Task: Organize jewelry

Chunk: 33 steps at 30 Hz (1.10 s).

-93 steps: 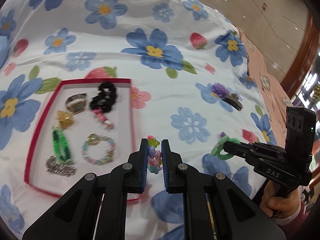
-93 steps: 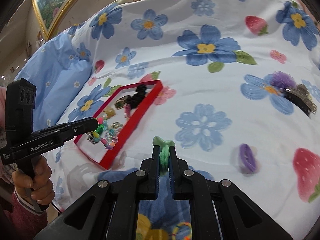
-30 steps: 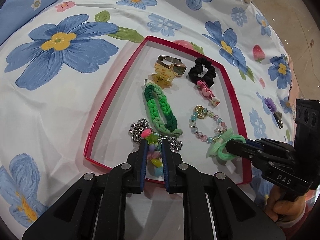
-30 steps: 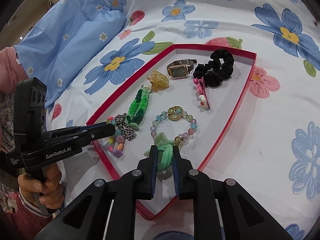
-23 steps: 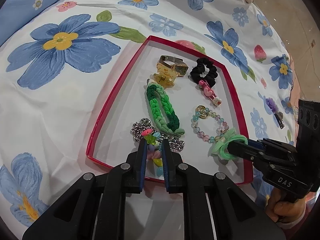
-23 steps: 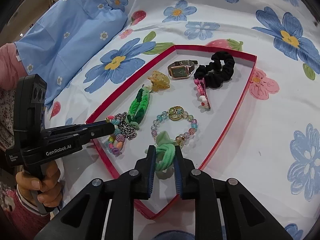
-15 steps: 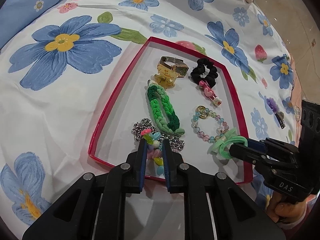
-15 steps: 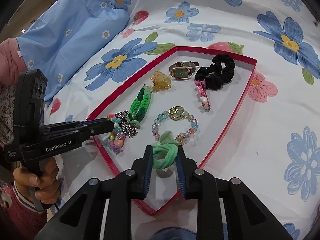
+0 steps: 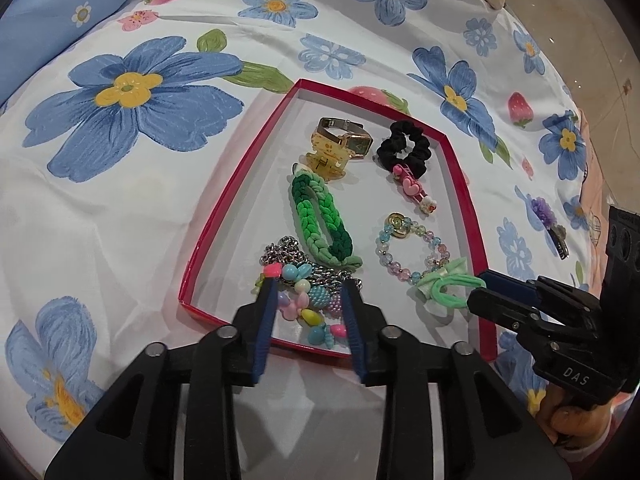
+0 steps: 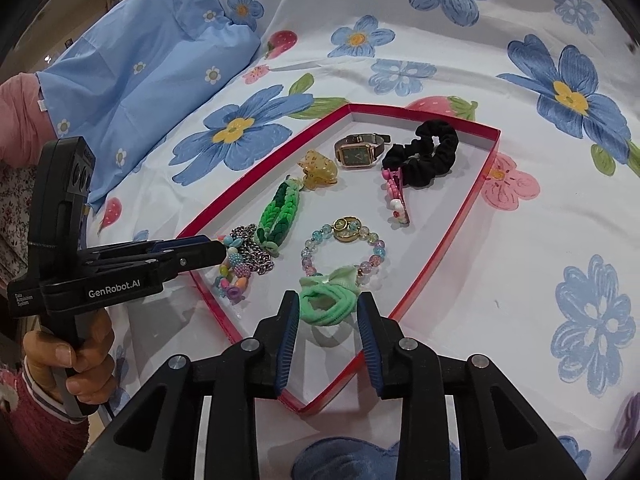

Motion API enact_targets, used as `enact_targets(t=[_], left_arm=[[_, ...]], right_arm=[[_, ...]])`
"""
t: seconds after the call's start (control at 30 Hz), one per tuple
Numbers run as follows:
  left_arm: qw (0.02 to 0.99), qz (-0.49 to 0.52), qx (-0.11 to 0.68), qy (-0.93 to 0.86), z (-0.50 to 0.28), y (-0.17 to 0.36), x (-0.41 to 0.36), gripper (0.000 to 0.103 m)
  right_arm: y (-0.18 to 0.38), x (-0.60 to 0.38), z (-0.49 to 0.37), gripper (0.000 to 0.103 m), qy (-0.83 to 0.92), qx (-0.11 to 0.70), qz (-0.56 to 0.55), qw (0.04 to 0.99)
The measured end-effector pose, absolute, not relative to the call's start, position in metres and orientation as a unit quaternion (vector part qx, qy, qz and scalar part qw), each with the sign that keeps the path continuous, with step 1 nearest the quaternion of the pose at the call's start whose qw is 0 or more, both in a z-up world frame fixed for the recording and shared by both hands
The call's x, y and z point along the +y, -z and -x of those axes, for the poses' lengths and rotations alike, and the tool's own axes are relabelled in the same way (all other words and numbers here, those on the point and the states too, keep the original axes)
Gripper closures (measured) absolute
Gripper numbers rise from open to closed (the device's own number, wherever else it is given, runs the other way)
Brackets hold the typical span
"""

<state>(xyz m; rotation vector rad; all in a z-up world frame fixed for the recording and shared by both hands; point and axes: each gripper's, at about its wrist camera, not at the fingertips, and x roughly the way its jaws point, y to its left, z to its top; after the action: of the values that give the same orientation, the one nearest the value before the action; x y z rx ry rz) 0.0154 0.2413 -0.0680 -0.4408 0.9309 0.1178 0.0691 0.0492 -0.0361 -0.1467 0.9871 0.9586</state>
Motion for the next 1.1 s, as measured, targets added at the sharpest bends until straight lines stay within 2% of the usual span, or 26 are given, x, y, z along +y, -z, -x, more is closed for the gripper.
enact_targets(t=[0.23,0.33,0.4,0.5,0.57,0.63,0.7,0.83,1.1], left_arm=[[0.868,0.212,0.445,-0.059,-0.013,0.066,0.240,0.068],[0.869,0.211,0.444,-0.061,-0.011,0.064,0.237,0.060],[0.869,0.210,0.443,-0.061,-0.009,0.062,0.236,0.058],[0.870,0.214,0.440,-0.063,-0.005,0.058,0.234,0.044],[0.871,0.217,0.435,-0.064,-0.001,0.054,0.233,0.027],[0.874,0.219,0.427,-0.072,0.004,0.049,0.231,0.018],[0.878,0.226,0.417,-0.071,0.011,0.045,0.228,0.018],[0.879,0.238,0.405,-0.079,0.023,0.043,0.224,0.015],[0.883,0.217,0.399,-0.115,0.046,0.040,0.212,0.015]], right_arm=[[0.032,0.042,-0.070,0.068,-0.444,0.454,0.045,0.771],[0.030,0.037,-0.072,0.067,-0.447,0.454,0.029,0.770],[0.029,0.036,-0.072,0.067,-0.448,0.453,0.019,0.771],[0.025,0.029,-0.074,0.067,-0.448,0.447,-0.008,0.774],[0.021,0.024,-0.076,0.066,-0.448,0.441,-0.028,0.778],[0.018,0.016,-0.077,0.055,-0.447,0.431,-0.053,0.782],[0.016,0.009,-0.077,0.047,-0.447,0.423,-0.078,0.785],[0.019,-0.005,-0.071,0.038,-0.448,0.409,-0.123,0.786],[0.028,-0.020,-0.060,0.037,-0.437,0.409,-0.134,0.790]])
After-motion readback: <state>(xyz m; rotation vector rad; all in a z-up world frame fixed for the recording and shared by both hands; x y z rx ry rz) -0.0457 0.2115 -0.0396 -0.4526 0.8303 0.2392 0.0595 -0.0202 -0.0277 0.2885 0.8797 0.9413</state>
